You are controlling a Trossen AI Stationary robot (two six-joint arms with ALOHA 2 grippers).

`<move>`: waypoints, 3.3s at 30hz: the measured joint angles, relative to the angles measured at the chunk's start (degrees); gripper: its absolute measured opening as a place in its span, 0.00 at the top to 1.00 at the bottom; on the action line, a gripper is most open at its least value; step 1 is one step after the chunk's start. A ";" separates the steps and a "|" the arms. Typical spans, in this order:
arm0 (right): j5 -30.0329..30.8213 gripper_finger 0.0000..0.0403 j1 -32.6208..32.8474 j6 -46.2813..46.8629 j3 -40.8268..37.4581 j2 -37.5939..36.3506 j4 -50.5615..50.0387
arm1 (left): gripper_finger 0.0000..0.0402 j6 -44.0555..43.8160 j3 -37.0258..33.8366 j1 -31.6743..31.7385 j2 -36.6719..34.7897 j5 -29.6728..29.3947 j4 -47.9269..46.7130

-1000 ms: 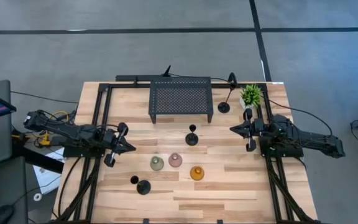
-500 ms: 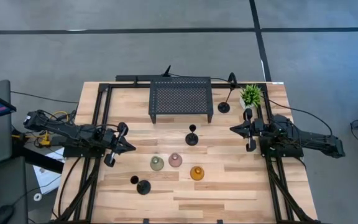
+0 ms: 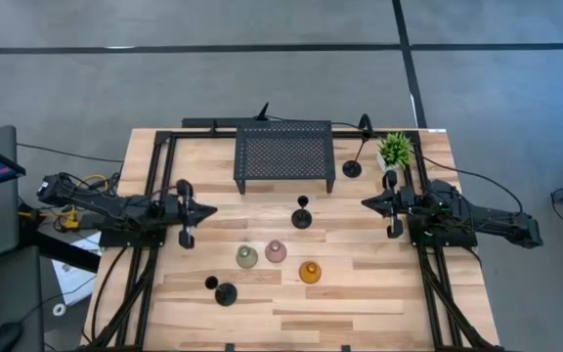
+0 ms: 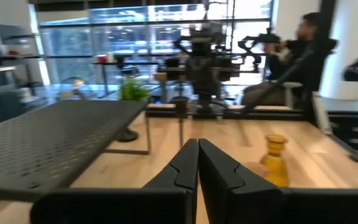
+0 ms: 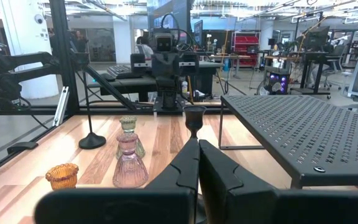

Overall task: Pick & Place candle stick holders
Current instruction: Put the top black candle holder on the shelf

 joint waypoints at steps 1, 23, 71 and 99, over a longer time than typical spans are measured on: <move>0.00 1.00 0.00 -0.22 0.00 -0.02 0.00 | 0.97 0.00 0.00 0.00 0.02 -0.89 0.00; 0.44 1.00 -0.02 0.08 0.00 0.00 -0.04 | 0.97 4.48 0.02 0.00 0.01 -8.79 -0.03; 32.77 1.00 20.48 3.06 7.83 7.02 3.49 | 0.97 3.58 0.00 -0.02 0.02 -8.58 -0.05; 32.79 1.00 23.80 2.49 15.23 22.35 12.39 | 0.97 -0.91 0.02 -0.02 0.00 -8.56 0.21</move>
